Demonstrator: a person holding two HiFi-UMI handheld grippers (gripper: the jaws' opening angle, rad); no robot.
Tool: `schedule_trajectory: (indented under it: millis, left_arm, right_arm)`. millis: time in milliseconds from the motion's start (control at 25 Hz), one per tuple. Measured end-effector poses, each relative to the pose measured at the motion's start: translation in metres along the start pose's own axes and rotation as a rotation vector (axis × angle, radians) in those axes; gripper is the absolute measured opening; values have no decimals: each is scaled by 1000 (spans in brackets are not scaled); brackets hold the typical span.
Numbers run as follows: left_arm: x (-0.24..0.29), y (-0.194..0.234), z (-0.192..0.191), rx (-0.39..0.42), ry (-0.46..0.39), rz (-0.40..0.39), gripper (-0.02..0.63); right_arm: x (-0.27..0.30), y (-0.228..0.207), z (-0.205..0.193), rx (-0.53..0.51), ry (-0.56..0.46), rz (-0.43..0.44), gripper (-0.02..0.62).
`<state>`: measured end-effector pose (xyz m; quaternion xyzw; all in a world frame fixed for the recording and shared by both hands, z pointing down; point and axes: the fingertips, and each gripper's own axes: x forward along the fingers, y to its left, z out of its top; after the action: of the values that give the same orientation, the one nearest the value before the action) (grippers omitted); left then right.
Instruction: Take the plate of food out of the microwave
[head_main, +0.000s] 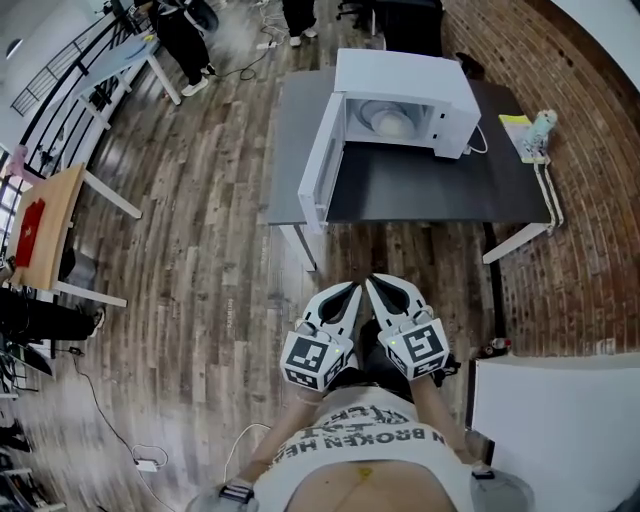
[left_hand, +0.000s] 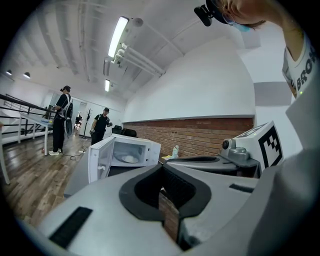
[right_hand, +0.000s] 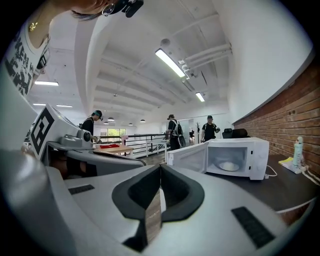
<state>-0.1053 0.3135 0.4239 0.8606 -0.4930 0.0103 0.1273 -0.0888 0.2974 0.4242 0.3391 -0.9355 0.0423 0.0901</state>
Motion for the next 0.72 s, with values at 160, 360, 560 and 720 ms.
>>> schedule_trajectory:
  millis: [160,360,560,720]
  left_arm:
    - [33,12,12,18,1,6,6]
    - [77,21,27,26,-2,11,8]
    - [115,26,33,31,13,19,8]
    - [136,32,35,23,19,38,8]
  right_arm:
    - [21,-29,10,11,-15,25,8]
    - [38,-68,18,10,-18,34,8]
    - [52,-106,23,21,-22,46,8]
    - [61,-127,22,25,-22,58,8]
